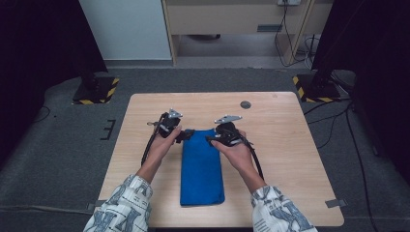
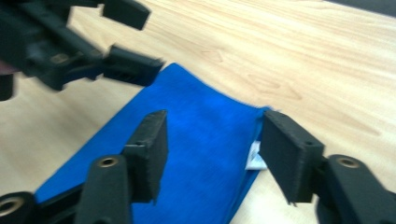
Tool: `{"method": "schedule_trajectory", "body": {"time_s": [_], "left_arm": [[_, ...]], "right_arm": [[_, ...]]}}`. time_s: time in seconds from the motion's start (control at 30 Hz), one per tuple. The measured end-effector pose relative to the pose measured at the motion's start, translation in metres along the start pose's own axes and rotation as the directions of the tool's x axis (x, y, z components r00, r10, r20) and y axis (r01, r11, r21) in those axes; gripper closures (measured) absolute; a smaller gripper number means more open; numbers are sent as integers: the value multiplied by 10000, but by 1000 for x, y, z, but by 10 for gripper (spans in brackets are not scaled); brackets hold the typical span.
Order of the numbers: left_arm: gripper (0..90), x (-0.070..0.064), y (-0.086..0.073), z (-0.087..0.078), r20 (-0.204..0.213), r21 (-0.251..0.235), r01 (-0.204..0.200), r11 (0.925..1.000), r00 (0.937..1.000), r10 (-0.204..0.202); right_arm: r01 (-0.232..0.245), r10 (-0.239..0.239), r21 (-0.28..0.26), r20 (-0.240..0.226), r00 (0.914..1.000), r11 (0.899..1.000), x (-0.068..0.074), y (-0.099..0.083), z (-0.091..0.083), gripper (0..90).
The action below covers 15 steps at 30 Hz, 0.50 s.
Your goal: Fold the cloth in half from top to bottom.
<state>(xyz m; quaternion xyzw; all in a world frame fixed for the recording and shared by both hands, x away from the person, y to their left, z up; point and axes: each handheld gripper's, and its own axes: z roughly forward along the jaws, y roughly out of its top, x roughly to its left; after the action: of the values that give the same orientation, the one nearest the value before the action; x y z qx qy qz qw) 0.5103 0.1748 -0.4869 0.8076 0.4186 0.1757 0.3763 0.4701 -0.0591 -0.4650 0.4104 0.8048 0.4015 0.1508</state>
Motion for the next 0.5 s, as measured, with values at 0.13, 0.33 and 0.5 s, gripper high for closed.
{"method": "schedule_trajectory", "body": {"time_s": [0.13, 0.33, 0.5], "left_arm": [[187, 4, -2, 2, -76, 163, 19, 9999, 10000, -18], [201, 11, -5, 8, -85, 430, 152, 9990, 9999, -149], [261, 13, -8, 16, 18, 623, 225, 9978, 9997, -226]], "right_arm": [[19, -26, 291, 249, 9997, 9996, -12, 10, 20, 531], [-113, 80, 749, 436, 9990, 9971, -25, 18, 42, 599], [-276, 212, 1077, 608, 9979, 9938, -35, 21, 57, 626]]}}
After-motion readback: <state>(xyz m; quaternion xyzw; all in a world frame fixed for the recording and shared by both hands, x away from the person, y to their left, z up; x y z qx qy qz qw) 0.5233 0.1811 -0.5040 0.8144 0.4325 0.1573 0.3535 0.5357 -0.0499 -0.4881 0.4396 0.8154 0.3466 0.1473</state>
